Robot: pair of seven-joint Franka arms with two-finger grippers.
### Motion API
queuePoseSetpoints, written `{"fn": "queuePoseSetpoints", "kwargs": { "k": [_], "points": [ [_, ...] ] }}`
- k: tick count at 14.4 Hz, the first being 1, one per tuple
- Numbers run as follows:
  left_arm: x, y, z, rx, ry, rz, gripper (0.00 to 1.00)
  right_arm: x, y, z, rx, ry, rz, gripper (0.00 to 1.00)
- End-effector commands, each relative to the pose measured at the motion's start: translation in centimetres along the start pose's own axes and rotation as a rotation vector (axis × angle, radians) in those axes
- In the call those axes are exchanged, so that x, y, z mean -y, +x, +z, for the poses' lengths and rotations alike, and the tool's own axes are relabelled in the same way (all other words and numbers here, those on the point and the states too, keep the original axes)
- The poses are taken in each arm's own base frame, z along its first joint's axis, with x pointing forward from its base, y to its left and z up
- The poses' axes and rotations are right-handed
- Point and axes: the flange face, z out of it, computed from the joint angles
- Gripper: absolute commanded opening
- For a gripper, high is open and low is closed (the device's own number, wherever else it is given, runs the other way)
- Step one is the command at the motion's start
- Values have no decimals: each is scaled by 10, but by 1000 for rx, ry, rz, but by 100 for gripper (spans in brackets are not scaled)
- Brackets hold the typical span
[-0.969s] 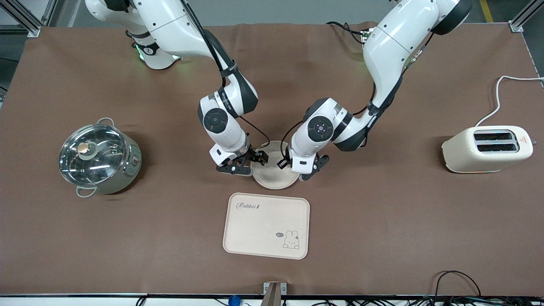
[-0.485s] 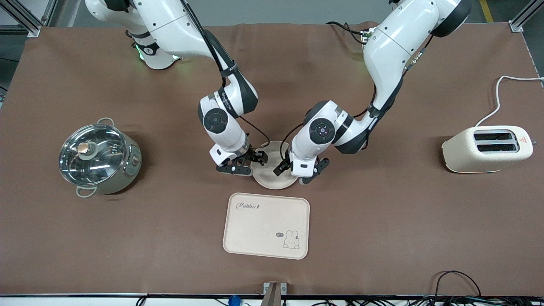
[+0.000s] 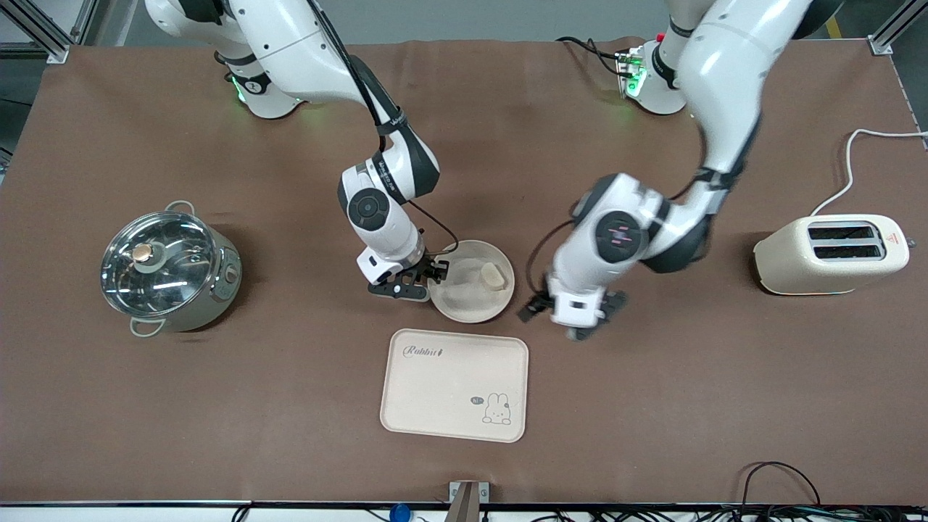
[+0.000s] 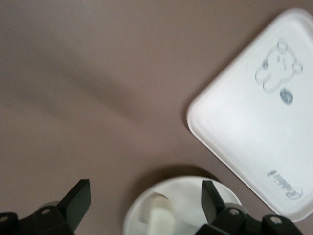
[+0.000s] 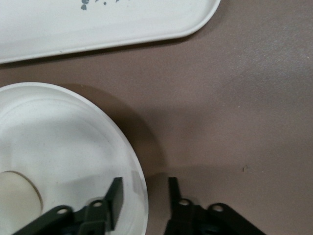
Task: Place bun in plate and plate on tray
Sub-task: 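Withdraw the left gripper while the right gripper holds the plate rim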
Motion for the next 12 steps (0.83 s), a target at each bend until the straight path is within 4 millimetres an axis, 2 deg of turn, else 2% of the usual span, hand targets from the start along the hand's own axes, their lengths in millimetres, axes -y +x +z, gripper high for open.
{"fn": "queuePoseSetpoints", "kwargs": {
  "k": [1,4,5,6,8,9,10,11,12],
  "points": [
    [42,56,-62,-12,66,101,100,1,-2,0,-6,7,5,0],
    [94,109,-134,-23,99,219,100,1,-1,-3,-8,10,6,0],
    [111,118,-157,-38,110,255,100,2,-2,-5,-4,12,6,0],
    [129,127,-186,-67,117,299,100,6,-2,-16,-6,23,10,0],
    [149,121,-232,-94,132,392,100,28,5,-62,-49,94,-7,0],
    [160,114,-257,-109,143,438,100,38,11,-76,-69,120,3,0],
    [169,105,-279,-120,149,483,100,44,19,-86,-91,139,19,0],
    [183,97,-304,-142,168,507,100,45,35,-84,-109,146,33,0],
    [197,88,-321,-144,186,540,100,37,57,-81,-126,148,56,0]
  ]
}}
